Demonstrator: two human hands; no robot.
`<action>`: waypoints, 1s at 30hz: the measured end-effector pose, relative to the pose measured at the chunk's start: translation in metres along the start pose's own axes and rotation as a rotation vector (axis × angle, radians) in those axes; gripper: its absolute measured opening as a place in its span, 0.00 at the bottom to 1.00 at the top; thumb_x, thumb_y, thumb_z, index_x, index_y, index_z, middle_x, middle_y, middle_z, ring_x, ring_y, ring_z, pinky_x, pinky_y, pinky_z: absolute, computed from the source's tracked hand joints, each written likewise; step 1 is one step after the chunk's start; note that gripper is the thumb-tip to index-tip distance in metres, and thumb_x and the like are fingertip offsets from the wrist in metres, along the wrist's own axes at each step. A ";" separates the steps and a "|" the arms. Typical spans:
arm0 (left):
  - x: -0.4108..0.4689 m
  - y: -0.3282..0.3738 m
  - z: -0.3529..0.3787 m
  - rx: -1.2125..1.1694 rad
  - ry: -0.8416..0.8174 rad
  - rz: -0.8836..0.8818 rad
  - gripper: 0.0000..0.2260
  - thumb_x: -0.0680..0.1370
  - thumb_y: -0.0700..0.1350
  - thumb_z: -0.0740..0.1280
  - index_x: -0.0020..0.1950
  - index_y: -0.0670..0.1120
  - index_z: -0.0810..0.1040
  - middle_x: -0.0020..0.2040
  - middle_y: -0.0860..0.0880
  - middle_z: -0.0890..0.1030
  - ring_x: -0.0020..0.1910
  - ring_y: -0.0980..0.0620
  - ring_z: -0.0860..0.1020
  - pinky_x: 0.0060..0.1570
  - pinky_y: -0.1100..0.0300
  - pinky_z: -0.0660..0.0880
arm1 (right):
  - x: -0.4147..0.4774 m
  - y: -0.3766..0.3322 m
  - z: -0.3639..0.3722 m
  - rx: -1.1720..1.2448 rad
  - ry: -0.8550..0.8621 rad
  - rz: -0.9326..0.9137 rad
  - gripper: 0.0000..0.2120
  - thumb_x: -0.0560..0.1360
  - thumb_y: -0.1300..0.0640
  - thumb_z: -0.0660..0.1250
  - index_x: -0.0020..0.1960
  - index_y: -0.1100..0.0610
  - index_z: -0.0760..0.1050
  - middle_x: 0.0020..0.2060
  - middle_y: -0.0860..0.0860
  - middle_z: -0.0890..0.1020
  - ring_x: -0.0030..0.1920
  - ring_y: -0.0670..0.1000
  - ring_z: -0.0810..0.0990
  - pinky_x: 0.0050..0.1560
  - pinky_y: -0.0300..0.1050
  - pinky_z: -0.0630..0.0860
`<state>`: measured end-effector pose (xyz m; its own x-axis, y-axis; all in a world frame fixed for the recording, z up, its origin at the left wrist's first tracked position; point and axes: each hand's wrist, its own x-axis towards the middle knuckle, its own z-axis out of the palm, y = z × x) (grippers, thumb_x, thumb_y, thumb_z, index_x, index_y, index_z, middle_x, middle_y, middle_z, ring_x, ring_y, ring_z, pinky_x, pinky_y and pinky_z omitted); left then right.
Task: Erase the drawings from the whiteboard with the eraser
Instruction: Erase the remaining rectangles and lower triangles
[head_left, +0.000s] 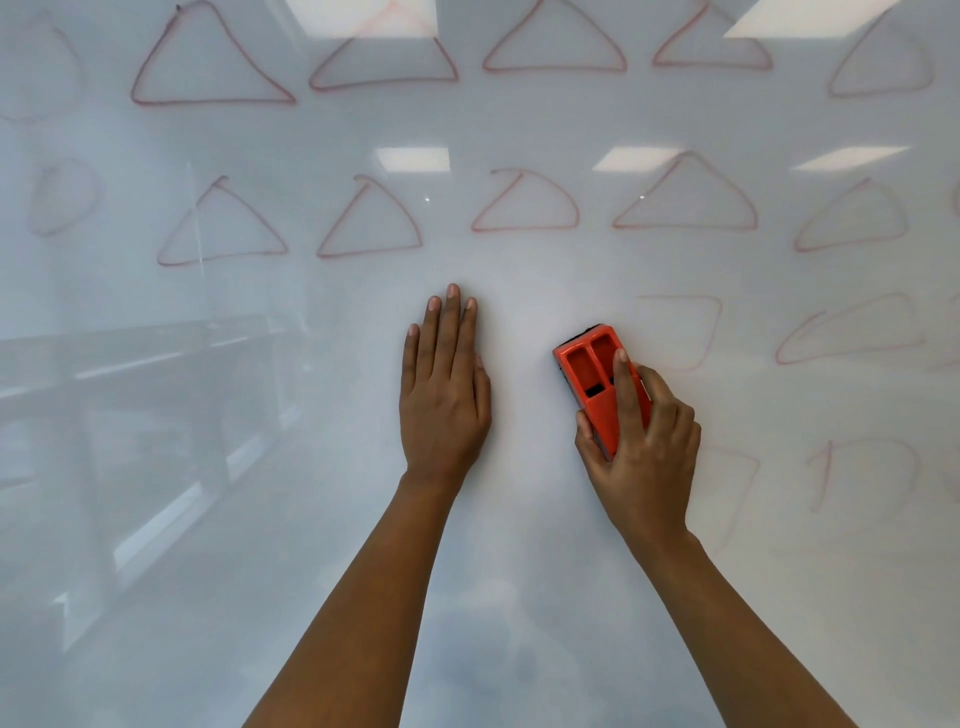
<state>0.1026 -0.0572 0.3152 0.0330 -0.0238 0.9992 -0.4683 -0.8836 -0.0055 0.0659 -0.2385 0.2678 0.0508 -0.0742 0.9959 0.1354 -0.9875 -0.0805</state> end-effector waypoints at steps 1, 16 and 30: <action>0.000 0.000 0.000 -0.001 0.001 0.000 0.22 0.82 0.41 0.51 0.76 0.41 0.61 0.77 0.43 0.62 0.77 0.47 0.58 0.77 0.52 0.53 | 0.000 0.000 0.000 -0.001 0.000 0.004 0.30 0.77 0.46 0.62 0.75 0.54 0.59 0.64 0.54 0.66 0.50 0.58 0.72 0.46 0.54 0.74; -0.001 0.001 0.001 0.049 0.000 -0.001 0.22 0.82 0.40 0.52 0.77 0.41 0.61 0.77 0.43 0.61 0.77 0.46 0.57 0.76 0.50 0.54 | -0.005 -0.004 0.003 0.019 0.018 0.031 0.30 0.77 0.46 0.61 0.75 0.54 0.58 0.65 0.54 0.67 0.51 0.56 0.71 0.47 0.53 0.73; -0.018 0.049 0.012 0.038 0.051 -0.110 0.22 0.80 0.38 0.55 0.75 0.42 0.65 0.77 0.43 0.60 0.77 0.48 0.56 0.76 0.51 0.53 | -0.067 0.124 -0.015 0.018 -0.124 -0.512 0.29 0.73 0.47 0.61 0.72 0.52 0.62 0.61 0.53 0.69 0.47 0.57 0.72 0.46 0.51 0.67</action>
<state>0.0895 -0.1054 0.2964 0.0370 0.0973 0.9946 -0.4309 -0.8964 0.1037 0.0645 -0.3578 0.1912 0.0901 0.4355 0.8957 0.1902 -0.8903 0.4138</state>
